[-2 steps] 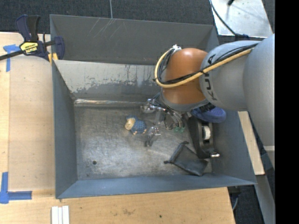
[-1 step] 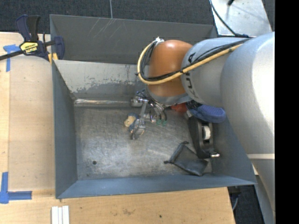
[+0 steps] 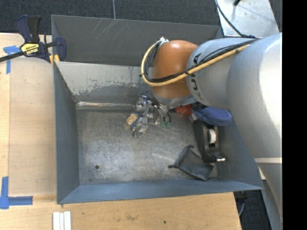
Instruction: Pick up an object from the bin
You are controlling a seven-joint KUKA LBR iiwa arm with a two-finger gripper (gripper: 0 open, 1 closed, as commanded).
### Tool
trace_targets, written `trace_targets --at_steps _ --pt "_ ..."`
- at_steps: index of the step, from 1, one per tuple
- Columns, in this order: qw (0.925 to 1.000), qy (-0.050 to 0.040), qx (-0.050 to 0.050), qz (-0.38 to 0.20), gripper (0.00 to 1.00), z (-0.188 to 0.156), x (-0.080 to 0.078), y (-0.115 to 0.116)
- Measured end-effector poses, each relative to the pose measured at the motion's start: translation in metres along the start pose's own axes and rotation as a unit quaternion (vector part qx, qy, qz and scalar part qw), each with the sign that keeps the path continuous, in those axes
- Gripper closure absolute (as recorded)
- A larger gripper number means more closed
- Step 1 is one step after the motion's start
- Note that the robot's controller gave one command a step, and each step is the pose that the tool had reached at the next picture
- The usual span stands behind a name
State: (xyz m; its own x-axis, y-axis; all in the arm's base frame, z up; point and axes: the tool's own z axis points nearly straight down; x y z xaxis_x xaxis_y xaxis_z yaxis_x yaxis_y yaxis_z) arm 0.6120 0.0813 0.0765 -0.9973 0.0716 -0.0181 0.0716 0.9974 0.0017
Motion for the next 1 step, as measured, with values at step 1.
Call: trace_targets --at_steps 1 --pt "1.0000 0.0031 0.000 -0.004 1.00 -0.1410 0.0101 -0.0071"
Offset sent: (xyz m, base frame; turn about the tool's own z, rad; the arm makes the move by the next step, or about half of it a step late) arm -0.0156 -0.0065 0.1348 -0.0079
